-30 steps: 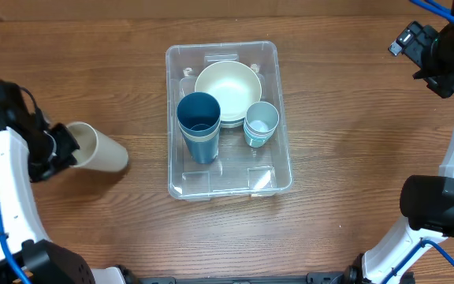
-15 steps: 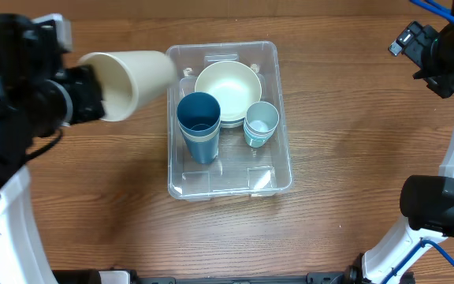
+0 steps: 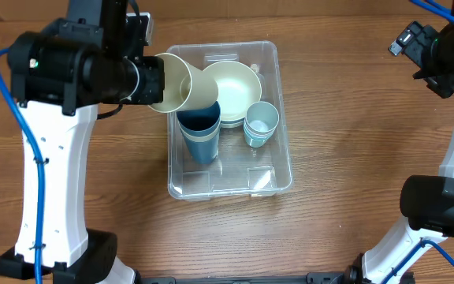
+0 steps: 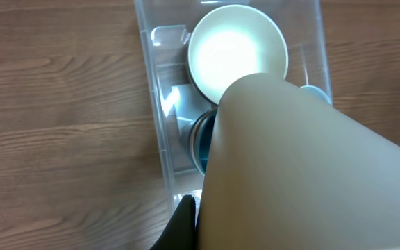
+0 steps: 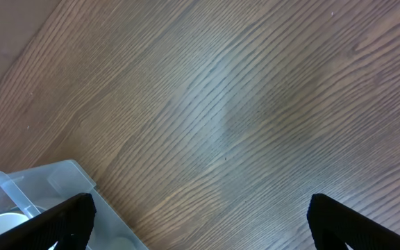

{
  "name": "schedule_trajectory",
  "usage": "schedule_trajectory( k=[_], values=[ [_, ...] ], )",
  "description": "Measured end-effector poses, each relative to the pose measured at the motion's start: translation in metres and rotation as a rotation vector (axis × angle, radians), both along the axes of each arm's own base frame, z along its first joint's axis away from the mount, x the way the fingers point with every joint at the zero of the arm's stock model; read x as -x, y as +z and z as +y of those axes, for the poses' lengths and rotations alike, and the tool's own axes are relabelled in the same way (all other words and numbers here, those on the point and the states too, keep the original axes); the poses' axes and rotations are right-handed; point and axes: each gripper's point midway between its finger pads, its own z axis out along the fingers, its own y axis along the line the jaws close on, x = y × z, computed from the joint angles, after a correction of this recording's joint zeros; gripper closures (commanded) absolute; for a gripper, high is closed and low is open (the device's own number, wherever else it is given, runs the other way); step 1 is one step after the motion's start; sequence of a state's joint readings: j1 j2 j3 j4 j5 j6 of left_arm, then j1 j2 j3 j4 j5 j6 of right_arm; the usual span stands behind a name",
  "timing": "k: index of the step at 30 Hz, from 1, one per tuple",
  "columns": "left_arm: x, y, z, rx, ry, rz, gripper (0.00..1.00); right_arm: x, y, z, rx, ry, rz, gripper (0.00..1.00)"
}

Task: Pack container
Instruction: 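Carry the cream cup into the bin and drop it onto the stack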

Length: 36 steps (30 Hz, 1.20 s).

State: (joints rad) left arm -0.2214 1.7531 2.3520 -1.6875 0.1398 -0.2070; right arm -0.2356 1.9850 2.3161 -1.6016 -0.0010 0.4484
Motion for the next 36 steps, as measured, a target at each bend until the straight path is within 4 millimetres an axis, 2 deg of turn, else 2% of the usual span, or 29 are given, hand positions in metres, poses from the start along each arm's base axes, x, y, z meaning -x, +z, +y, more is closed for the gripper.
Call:
schedule_trajectory(
  k=[14,17,20,24,25,29,30,33,34,35,36],
  values=[
    [0.001,-0.008,0.002,-0.013,0.008,0.027,0.92,0.0,0.0,0.0,0.0,-0.001,0.0,0.0],
    [0.002,-0.008,-0.001,-0.01,0.008,0.029,0.85,0.0,0.0,0.0,0.0,0.0,0.0,0.0],
    [0.004,-0.01,-0.008,-0.004,0.004,0.04,0.73,0.0,0.0,0.0,0.0,0.0,0.0,0.0],
    [0.005,-0.013,-0.009,-0.003,0.009,0.055,0.73,0.0,0.0,0.0,0.0,-0.001,0.0,0.0],
    [0.005,-0.013,-0.009,-0.003,0.009,0.055,0.7,0.0,0.0,0.0,0.001,-0.001,0.0,0.0],
    [0.005,-0.013,-0.009,-0.002,0.015,0.056,0.57,0.0,0.0,0.0,0.0,0.0,0.0,0.0],
    [0.005,-0.013,-0.008,-0.004,0.018,0.055,0.5,0.0,0.0,0.0,0.0,0.0,0.0,0.0],
    [0.002,-0.014,0.001,-0.052,0.045,0.043,0.46,0.0,0.0,0.0,0.0,0.0,-0.001,0.0],
    [0.001,-0.014,0.006,-0.071,0.057,0.038,0.42,0.0,0.0,0.0,0.0,0.0,0.0,0.0],
    [-0.001,-0.015,0.01,-0.086,0.069,0.034,0.31,0.0,0.0,0.0,0.001,0.0,-0.001,0.0],
    [-0.001,-0.015,0.013,-0.096,0.077,0.031,0.27,0.0,0.0,0.0,0.0,0.0,-0.001,0.0]
  ],
)
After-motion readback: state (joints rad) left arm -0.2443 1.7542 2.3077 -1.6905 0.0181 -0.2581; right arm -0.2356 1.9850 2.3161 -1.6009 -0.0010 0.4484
